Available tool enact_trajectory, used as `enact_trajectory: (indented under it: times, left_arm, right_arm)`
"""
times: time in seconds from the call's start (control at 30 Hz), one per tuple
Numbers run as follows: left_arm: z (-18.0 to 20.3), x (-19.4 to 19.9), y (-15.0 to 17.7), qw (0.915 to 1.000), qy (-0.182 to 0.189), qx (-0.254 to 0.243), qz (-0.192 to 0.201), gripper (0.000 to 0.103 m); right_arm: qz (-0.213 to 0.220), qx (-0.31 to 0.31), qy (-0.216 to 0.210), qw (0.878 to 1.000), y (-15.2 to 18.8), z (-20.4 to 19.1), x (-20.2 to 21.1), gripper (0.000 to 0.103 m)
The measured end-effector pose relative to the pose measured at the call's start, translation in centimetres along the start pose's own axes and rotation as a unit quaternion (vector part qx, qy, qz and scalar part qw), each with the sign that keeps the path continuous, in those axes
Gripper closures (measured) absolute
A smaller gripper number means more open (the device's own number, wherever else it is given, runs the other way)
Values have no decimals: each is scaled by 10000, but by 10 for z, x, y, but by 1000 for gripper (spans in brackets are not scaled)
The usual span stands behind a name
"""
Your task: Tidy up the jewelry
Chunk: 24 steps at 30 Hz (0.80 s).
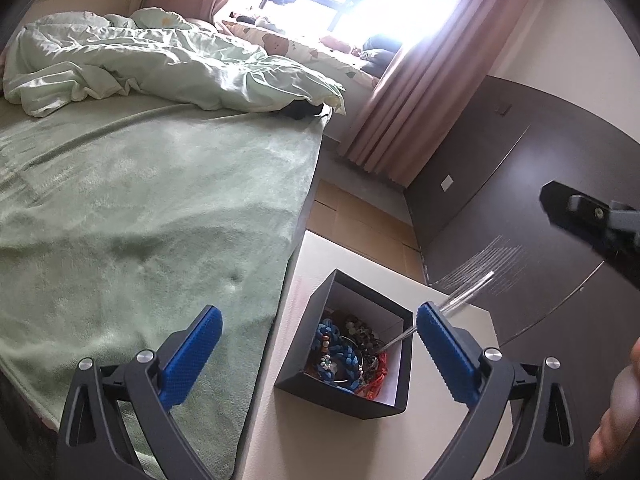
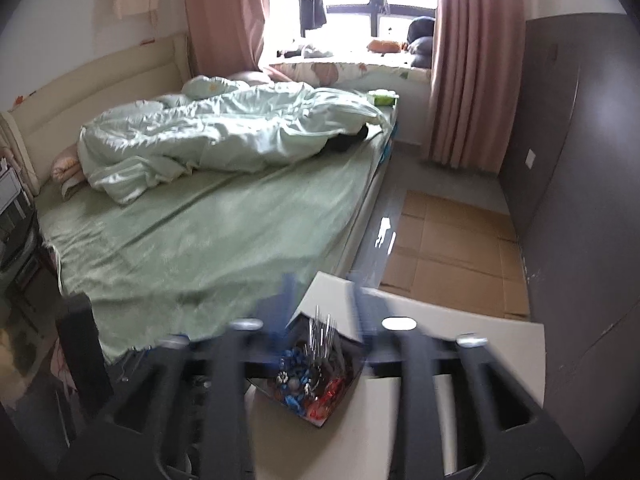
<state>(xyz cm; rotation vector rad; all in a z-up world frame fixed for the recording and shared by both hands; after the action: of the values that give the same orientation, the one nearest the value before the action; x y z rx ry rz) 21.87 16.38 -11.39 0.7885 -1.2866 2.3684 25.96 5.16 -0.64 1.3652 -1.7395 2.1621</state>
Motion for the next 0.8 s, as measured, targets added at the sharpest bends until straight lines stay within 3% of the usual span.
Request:
enact_trajectory:
  times: [0.03,0.23,0.4,0.57,0.63,0.8]
  left_arm:
    - [0,0,0,10000,-11,-12,0,9]
    - [1,-2,2,10000,-68,-49,-7,9]
    - [11,-3,5,9996,-64,-256,-22,9]
    - [34,4,11,9972,27,-741,85,9]
    - [48,6,15,9952,80,-974,81,9]
    - [73,15,21,9901,89,-1400,96,9]
  right_arm:
    - [43,-48,-9,10000,2,2,1,42]
    - [17,-340,49,9994,12,22,5,42]
    - [-21,-697,233,9973,44,55,16,39]
    - [-122,-1182,337,9923,83,89,28,35]
    - [-92,-1321,412,9903,98,101,35,25]
    - [-128,-1559,508,9864,128,124,49,24]
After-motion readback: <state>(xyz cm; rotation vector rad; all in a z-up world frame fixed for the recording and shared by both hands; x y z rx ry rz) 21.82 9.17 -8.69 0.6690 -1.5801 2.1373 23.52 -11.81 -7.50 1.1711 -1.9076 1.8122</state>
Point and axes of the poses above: each gripper's, at about its wrist camera, not at the fingertips, and x roughly against the way its jaws point, z to its right, y to its underside, the point moved 7 cm from there along -x, roughly the way its jaws point
